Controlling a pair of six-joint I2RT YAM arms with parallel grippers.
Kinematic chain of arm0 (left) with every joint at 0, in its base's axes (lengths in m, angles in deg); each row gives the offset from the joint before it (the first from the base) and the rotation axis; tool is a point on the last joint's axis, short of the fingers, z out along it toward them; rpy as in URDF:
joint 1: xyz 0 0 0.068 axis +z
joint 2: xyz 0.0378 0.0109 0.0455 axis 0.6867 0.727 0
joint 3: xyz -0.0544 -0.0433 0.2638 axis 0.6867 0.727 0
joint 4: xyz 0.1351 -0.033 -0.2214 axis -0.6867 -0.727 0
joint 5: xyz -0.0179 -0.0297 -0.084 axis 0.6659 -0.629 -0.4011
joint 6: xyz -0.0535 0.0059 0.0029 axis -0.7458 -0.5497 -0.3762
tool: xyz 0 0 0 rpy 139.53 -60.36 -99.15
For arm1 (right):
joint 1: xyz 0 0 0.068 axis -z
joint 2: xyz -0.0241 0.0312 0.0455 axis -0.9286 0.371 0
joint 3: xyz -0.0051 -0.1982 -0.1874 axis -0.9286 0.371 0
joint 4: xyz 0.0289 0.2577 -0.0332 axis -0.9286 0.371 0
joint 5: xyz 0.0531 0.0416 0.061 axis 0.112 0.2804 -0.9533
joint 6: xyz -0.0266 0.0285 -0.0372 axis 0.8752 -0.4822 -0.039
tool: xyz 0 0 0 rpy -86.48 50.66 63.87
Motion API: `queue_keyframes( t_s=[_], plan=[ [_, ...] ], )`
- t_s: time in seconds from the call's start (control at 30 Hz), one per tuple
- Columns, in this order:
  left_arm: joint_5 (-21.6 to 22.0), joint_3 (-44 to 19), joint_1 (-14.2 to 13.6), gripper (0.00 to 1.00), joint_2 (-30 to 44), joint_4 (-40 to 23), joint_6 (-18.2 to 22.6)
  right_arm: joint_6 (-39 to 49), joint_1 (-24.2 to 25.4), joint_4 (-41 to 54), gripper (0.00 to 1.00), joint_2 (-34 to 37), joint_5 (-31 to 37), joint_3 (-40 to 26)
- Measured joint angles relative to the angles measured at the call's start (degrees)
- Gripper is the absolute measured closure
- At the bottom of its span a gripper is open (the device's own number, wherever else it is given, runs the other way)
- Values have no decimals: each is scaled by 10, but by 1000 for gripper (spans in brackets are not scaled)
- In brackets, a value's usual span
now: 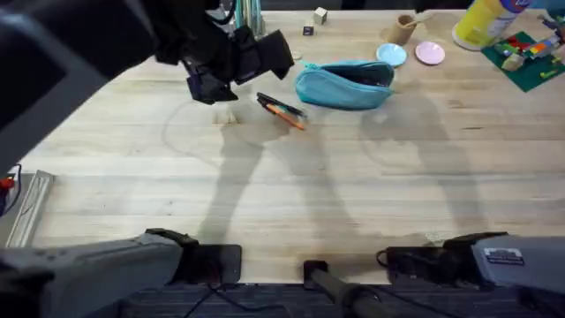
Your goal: Unzip the bag, pick up the pens from the table one at a time and place them inside, then zip the bag closed.
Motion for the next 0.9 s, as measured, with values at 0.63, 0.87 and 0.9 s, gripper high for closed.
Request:
queue_keyframes(
  t_s=[0.63, 0.87, 0.9],
  plan=[
    [44, -52, -84, 5, 175, -31, -4, -9, 0, 7, 3, -57, 0, 0],
    [55, -54, -84, 6, 215, -23, 9, -9, 0, 7, 3, -57, 0, 0],
    [56, -54, -84, 6, 220, -23, 11, -9, 0, 7, 5, -57, 0, 0]
  ],
)
